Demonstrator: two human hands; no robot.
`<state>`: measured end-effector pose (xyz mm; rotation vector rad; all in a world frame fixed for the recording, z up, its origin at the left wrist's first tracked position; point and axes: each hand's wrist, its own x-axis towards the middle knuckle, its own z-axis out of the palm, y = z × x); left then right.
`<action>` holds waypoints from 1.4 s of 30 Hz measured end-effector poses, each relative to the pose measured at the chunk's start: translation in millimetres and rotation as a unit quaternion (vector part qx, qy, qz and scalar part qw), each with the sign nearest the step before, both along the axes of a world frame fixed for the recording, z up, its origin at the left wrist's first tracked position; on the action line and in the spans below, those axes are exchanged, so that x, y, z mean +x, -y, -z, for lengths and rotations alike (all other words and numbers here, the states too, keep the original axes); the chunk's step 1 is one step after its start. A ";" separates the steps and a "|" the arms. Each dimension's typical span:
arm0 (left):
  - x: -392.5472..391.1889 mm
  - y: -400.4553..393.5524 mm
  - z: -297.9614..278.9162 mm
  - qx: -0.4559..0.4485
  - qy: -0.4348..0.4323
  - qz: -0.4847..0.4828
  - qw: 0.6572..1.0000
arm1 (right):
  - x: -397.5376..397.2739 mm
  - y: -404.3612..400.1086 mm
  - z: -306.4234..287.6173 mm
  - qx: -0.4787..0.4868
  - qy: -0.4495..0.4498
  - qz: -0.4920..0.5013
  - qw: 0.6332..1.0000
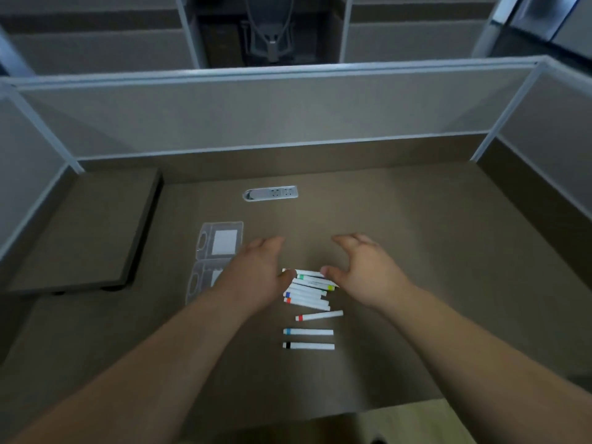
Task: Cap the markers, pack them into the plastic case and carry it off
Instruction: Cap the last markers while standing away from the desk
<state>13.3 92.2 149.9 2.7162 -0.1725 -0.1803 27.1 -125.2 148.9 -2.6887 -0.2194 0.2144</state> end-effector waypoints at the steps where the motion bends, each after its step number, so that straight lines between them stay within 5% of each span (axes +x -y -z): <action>1: -2.5 -0.3 -6.9 0.005 -0.006 0.010 1.000 | -4.4 -0.3 -9.2 0.000 -0.009 0.007 1.000; 21: -44.1 86.8 -81.4 0.049 -0.008 0.211 0.976 | -125.7 70.6 -80.1 0.021 -0.041 0.219 0.975; 32: -134.3 259.8 -83.5 0.028 -0.003 0.365 0.931 | -268.4 212.9 -78.5 0.039 -0.021 0.361 0.932; 42: -300.7 436.7 -62.6 0.033 -0.041 0.491 0.870 | -488.1 348.5 -53.6 0.053 -0.060 0.502 0.861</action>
